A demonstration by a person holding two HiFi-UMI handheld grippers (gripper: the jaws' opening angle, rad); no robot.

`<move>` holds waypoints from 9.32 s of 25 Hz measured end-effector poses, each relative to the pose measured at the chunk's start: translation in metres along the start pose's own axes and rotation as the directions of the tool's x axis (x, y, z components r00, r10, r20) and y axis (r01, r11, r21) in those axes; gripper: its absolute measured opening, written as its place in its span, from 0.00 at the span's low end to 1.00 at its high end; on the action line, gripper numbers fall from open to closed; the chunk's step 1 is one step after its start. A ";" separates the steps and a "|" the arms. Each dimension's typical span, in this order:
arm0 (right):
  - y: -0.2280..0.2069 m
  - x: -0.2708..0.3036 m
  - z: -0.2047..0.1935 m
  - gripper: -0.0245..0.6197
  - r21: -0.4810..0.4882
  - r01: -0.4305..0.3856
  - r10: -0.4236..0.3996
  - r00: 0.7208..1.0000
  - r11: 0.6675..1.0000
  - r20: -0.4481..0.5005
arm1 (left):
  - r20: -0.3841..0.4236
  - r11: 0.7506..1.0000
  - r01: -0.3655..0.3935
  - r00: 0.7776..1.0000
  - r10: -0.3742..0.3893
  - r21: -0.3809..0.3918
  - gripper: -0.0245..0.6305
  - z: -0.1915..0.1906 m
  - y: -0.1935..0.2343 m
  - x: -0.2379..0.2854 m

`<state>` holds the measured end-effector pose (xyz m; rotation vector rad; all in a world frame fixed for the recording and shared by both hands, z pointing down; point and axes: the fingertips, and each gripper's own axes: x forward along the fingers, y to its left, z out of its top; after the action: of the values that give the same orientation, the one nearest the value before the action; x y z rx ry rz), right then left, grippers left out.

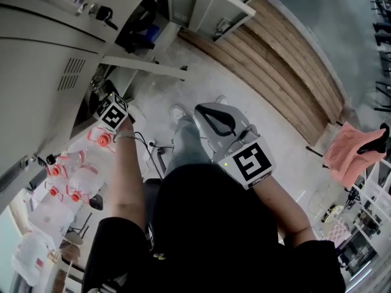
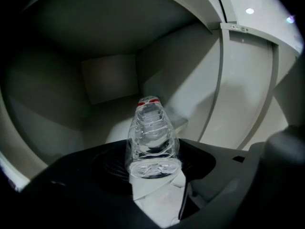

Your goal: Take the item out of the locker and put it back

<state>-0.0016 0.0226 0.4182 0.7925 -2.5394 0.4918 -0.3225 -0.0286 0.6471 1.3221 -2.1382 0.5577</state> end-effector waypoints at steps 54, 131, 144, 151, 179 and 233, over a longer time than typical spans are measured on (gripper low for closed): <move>-0.033 -0.044 0.031 0.03 -0.179 -0.281 0.291 0.956 0.943 0.028 | -0.004 0.986 0.154 0.988 -0.154 -0.062 0.48 -0.002 -0.085 -0.293; 0.004 -0.051 0.020 0.03 -0.155 -0.073 0.067 0.997 0.985 -0.044 | -0.049 0.982 0.172 0.983 -0.176 -0.077 0.48 -0.023 -0.009 -0.131; -0.005 -0.057 0.003 0.03 -0.129 0.006 -0.013 0.998 0.992 -0.054 | -0.030 0.990 0.103 0.994 -0.106 -0.093 0.49 -0.030 -0.007 -0.077; -0.004 -0.058 -0.003 0.03 -0.105 0.023 -0.032 0.996 0.994 -0.078 | 0.008 0.998 0.059 0.998 -0.059 -0.035 0.52 -0.024 -0.008 -0.056; -0.002 -0.056 -0.017 0.03 -0.061 0.069 -0.077 0.989 0.996 -0.129 | 0.049 1.000 -0.017 0.999 0.017 -0.003 0.54 0.004 -0.007 0.021; 0.006 -0.061 -0.026 0.03 -0.072 0.041 -0.050 0.989 0.997 -0.139 | 0.019 0.990 0.112 0.993 -0.114 0.091 0.43 -0.001 -0.038 0.020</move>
<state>0.0473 0.0661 0.4086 0.7613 -2.3901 0.4268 -0.2946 -0.0574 0.6630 1.4962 -2.0635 0.6005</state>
